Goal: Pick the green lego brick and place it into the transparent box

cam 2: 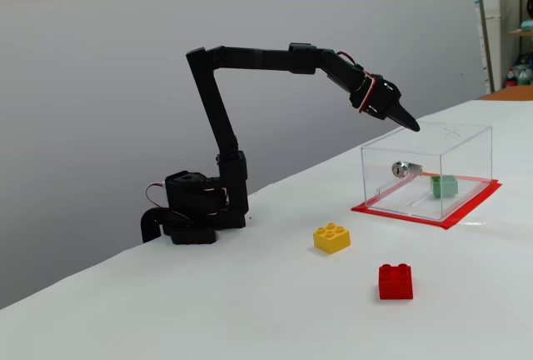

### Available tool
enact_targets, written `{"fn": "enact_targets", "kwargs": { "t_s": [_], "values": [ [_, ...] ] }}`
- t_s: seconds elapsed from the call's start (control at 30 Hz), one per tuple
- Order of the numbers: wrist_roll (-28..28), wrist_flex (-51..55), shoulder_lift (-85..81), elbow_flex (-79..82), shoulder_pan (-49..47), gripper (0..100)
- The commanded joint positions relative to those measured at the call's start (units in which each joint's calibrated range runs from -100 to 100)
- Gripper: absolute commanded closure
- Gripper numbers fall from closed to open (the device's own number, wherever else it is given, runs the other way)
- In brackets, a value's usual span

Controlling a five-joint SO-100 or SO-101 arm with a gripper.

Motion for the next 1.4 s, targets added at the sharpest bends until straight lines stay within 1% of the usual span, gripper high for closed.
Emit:
{"fn": "enact_targets", "kwargs": {
  "t_s": [0.0,0.17,0.33,0.53,1.1,1.37],
  "values": [
    [0.15,-0.54,-1.14,-2.51,0.39,98],
    [0.31,0.07,-1.65,-2.96,2.09,98],
    [0.41,0.33,-6.06,-1.69,4.61,98],
    [0.47,0.42,-12.43,2.65,10.23,98],
    [0.47,0.24,-36.44,25.52,31.3,98],
    [0.47,0.24,-49.08,36.55,38.4,98]
  ]
}}
